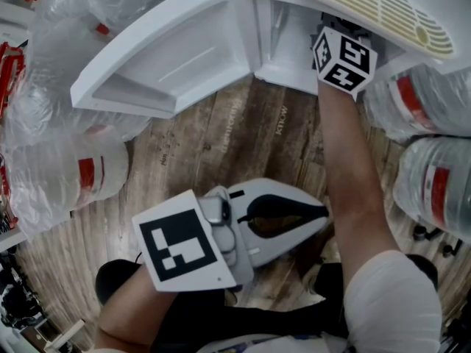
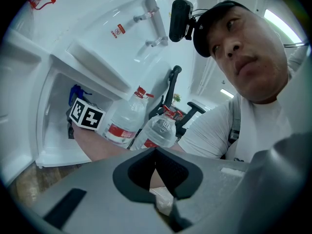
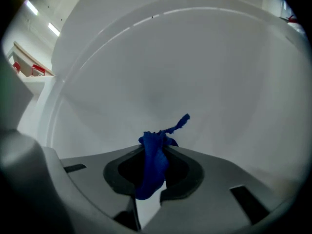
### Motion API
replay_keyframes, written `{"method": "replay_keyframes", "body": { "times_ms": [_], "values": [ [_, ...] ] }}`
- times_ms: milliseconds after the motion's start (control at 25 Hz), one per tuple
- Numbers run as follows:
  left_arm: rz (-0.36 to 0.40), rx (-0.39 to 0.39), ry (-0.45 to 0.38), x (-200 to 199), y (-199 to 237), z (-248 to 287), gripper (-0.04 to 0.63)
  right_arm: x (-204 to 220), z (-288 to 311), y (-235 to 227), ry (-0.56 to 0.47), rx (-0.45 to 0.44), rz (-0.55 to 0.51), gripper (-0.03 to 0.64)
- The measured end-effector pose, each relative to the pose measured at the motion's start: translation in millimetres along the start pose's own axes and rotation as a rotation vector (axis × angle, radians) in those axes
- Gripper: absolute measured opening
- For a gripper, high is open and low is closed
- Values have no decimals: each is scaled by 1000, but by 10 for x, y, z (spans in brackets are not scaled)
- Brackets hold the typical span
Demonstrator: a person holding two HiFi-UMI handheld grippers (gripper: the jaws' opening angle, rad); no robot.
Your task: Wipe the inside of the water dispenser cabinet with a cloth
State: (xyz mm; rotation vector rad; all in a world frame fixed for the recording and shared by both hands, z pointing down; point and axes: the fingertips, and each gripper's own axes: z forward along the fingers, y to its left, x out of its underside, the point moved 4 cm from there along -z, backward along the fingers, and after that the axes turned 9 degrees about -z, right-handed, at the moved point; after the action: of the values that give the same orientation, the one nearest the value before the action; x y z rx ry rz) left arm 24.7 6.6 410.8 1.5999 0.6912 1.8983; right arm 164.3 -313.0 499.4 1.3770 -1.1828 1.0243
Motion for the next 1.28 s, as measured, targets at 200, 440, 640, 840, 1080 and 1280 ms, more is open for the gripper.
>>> {"method": "replay_keyframes", "body": {
  "times_ms": [200, 440, 640, 840, 1080, 1280],
  "values": [
    [0, -4, -1, -1, -1, -8, 3, 148, 47, -85, 42, 35, 5, 58],
    [1, -8, 2, 2, -2, -17, 2, 629, 54, -30, 175, 24, 22, 58],
    [-1, -8, 5, 13, -20, -9, 3, 984, 54, 13, 279, -1, 32, 58],
    [-1, -6, 7, 22, -46, 4, 3, 1279, -14, -5, 391, 19, 105, 60],
    [2, 2, 12, 28, -64, 33, 3, 1185, -87, -86, 383, 51, 138, 64],
    [3, 8, 17, 30, -77, 68, 3, 520, -89, -197, 188, 94, 123, 64]
  ]
}}
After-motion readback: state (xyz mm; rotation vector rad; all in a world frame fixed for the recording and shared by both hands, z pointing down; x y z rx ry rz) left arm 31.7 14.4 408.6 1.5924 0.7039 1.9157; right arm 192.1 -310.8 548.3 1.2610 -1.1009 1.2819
